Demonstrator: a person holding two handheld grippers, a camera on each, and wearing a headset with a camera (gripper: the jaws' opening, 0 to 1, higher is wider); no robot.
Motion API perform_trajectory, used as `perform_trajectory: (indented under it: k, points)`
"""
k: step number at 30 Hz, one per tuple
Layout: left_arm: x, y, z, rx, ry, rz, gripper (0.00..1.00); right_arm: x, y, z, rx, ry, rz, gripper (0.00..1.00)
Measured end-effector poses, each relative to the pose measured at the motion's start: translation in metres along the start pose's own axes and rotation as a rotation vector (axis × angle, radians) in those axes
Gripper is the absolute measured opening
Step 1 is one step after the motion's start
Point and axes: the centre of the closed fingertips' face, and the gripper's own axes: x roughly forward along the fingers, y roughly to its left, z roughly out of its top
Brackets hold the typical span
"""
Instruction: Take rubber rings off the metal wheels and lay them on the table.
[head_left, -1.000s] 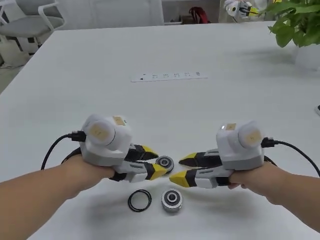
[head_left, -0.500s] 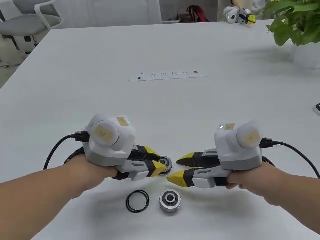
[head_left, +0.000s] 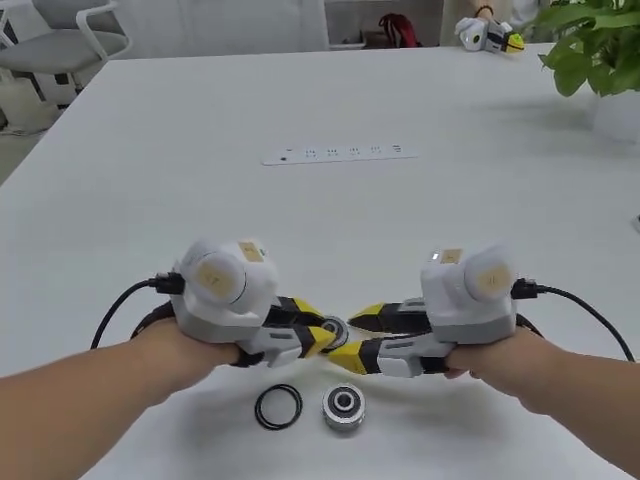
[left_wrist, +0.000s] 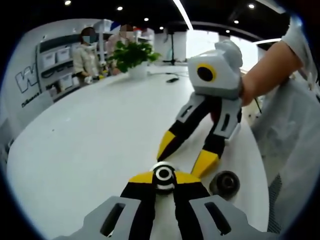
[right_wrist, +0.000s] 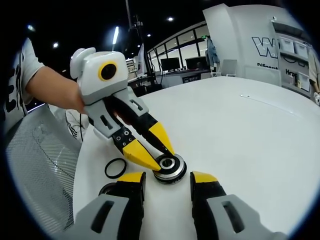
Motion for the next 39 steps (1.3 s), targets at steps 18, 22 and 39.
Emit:
perform_trajectory:
  k: [18,22,39]
  points:
    - [0.001,0.001,0.0,-0.012,-0.016,0.015,0.13,0.002,-0.003,-0.001,-0.073,0.024,-0.032,0.23]
    - [0.001,0.001,0.0,-0.014,-0.018,0.018,0.13,0.0,-0.002,-0.002,-0.083,0.03,-0.034,0.22]
    - [0.0,0.001,-0.001,-0.018,-0.024,0.024,0.13,-0.007,-0.004,-0.005,-0.024,0.024,-0.026,0.16]
